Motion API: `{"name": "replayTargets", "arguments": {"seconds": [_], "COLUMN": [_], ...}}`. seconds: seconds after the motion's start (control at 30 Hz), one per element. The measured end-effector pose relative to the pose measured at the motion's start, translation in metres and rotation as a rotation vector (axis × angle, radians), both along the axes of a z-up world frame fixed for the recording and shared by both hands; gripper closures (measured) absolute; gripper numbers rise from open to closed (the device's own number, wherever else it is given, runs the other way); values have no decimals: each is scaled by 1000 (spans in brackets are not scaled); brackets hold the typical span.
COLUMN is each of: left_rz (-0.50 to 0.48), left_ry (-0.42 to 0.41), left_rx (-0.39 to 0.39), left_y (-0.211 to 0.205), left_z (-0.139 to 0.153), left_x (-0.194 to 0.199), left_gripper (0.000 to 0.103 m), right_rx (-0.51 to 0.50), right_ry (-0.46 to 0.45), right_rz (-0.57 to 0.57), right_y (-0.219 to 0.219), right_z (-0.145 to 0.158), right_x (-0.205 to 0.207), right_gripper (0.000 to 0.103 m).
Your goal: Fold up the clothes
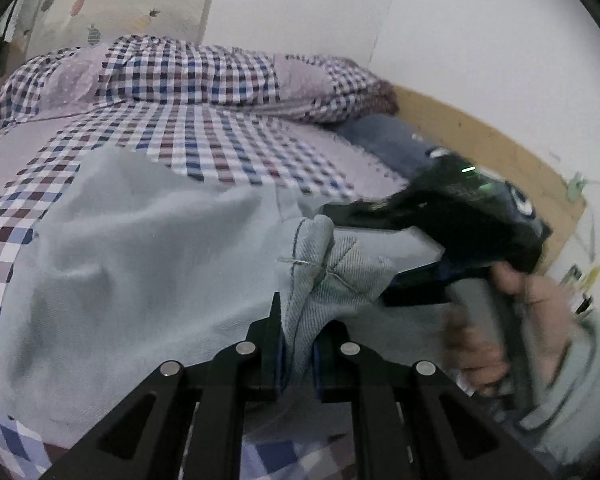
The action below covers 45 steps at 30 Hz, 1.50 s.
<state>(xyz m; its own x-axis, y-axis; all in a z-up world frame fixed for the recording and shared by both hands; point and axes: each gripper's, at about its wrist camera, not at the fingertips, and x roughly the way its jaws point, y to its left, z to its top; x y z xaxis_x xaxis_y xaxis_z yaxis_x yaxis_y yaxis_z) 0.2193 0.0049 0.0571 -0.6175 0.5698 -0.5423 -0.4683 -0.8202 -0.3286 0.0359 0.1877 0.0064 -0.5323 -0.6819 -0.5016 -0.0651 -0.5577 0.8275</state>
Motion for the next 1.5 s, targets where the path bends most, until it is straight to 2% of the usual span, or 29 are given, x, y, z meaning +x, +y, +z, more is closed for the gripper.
{"name": "replayTargets", "arguments": {"seconds": [0.13, 0.2, 0.23, 0.27, 0.3, 0.33, 0.37, 0.43, 0.5, 0.53, 0.57, 0.6, 0.67, 0.73, 0.87, 0.97, 1.07, 1.1, 1.17, 1.3, 1.4, 1.5], "left_rz": [-15, -31, -40, -48, -57, -66, -71, -86, -117, -134, -154, -177, -196, -203, -163, -127, -129, -141, -170, -169, -157, -168], "left_ry": [22, 16, 11, 7, 3, -3, -7, -9, -6, -6, 6, 23, 74, 102, 121, 183, 220, 225, 203, 162, 139, 156], "left_rx": [-2, -54, -84, -114, -143, -165, -175, -189, -205, -217, -235, -255, -331, -367, -304, -291, -303, -316, -318, -243, -177, -143], "left_y": [9, 19, 24, 29, 35, 40, 43, 48, 52, 51, 55, 60, 70, 73, 62, 60, 63, 66, 68, 63, 59, 67], "left_z": [0, -6, -9, -12, -16, -19, -21, -22, -22, -23, -25, -26, -30, -33, -28, -21, -19, -21, -23, -18, -9, -7], "left_x": [-4, -4, -4, -4, -4, -5, -5, -5, -2, 2, 5, 8, 16, 20, 20, 22, 27, 27, 25, 18, 12, 3], "left_gripper": [93, 93, 93, 93, 93, 93, 92, 87, 64, 58, 45, 38, 36, 36, 36, 36, 55, 56, 64, 71, 73, 73], "right_rx": [28, 63, 101, 150, 210, 257, 284, 276, 268, 263, 259, 258, 262, 264, 261, 263, 255, 252, 249, 252, 207, 198], "right_ry": [1, 2, 5, 5, 4, 6, 10, 18, 26, 30, 34, 37, 37, 34, 34, 35, 34, 31, 27, 43, 82, 102], "right_rz": [45, 77, 97, 121, 148, 170, 184, 189, 195, 197, 200, 204, 212, 216, 215, 213, 211, 211, 210, 210, 197, 168], "right_y": [-5, -9, -13, -17, -21, -23, -24, -23, -21, -20, -20, -20, -20, -20, -21, -21, -20, -19, -18, -16, -8, 2], "right_z": [2, 4, 6, 8, 9, 10, 11, 11, 10, 10, 10, 10, 9, 8, 9, 9, 8, 6, 4, 8, 18, 25], "right_x": [-22, -31, -35, -39, -43, -46, -48, -48, -47, -47, -47, -47, -46, -43, -40, -39, -39, -38, -39, -39, -36, -33], "right_gripper": [20, 28, 48, 77, 89, 90, 91, 91, 91, 91, 91, 91, 91, 91, 89, 89, 89, 89, 89, 90, 91, 91]}}
